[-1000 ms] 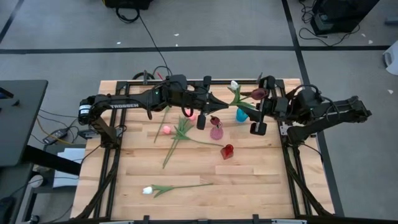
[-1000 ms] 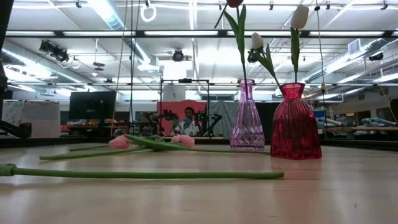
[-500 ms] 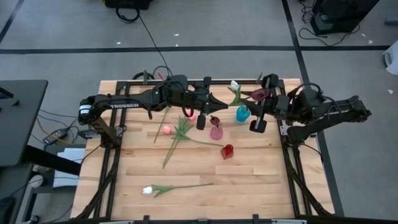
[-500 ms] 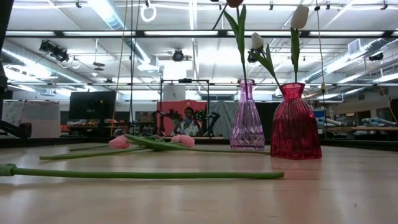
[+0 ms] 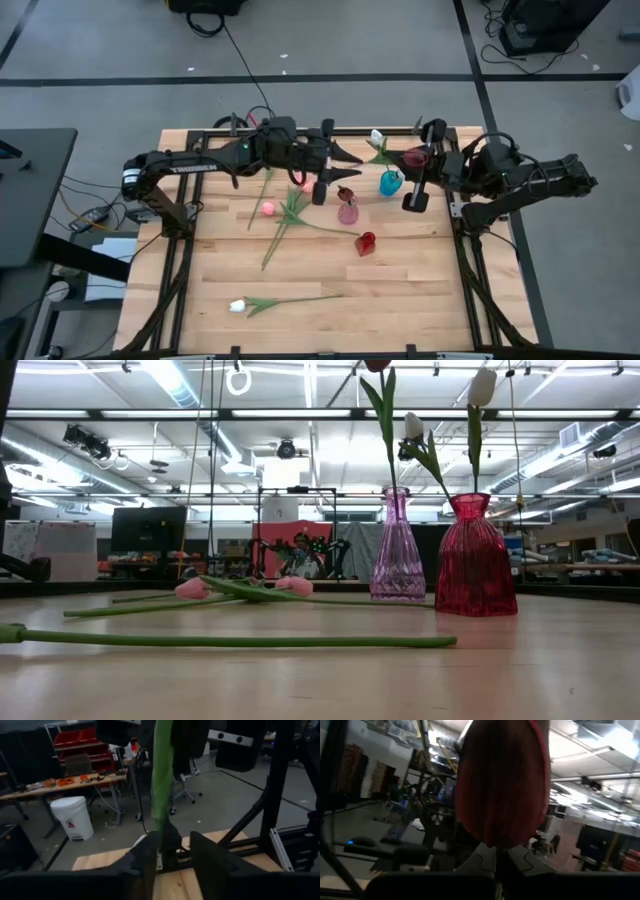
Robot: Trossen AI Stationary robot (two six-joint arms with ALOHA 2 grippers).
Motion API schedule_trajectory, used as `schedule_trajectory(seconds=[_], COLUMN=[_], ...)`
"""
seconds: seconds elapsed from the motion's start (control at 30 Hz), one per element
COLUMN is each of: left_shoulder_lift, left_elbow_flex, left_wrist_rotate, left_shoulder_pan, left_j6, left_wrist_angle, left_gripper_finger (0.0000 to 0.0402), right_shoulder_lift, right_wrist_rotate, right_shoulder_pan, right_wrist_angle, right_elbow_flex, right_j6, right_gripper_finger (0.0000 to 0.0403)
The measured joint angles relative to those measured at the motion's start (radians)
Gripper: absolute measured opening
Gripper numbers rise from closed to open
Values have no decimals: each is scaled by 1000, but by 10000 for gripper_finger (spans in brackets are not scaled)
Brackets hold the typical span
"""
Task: Sort flowers into vase by color
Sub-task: Put the red flower into the purple vase
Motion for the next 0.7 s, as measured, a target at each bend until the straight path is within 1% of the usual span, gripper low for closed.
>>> schedule_trajectory(seconds=[0.13, 0.2, 0.3, 0.43, 0.53, 0.63, 0.7], left_shoulder_lift=[-42, -56, -84, -135, -166, -192, -210], left_elbow_flex=[1, 0, 0, -23, -85, -158, -206], left_wrist_rotate=[-6, -8, -11, -32, -76, -92, -99], left_shoulder_pan=[19, 25, 31, 33, 30, 30, 30], left_j6=[26, 46, 51, 79, 99, 96, 94], left_wrist_angle=[-63, -98, -129, -153, -145, -136, -122], left_gripper_finger=[169, 183, 190, 191, 188, 186, 186], right_shoulder_lift=[-25, -41, -71, -105, -106, -97, -98], right_wrist_rotate=[54, 86, 115, 116, 122, 122, 122], right_shoulder_pan=[22, 36, 60, 98, 119, 130, 131], right_wrist_angle=[-54, -97, -146, -372, -578, -754, -812], right_elbow_flex=[1, 0, 2, 59, 112, 150, 170], right_j6=[2, 4, 42, 145, 253, 353, 407], right_gripper_finger=[8, 13, 17, 13, 13, 15, 15])
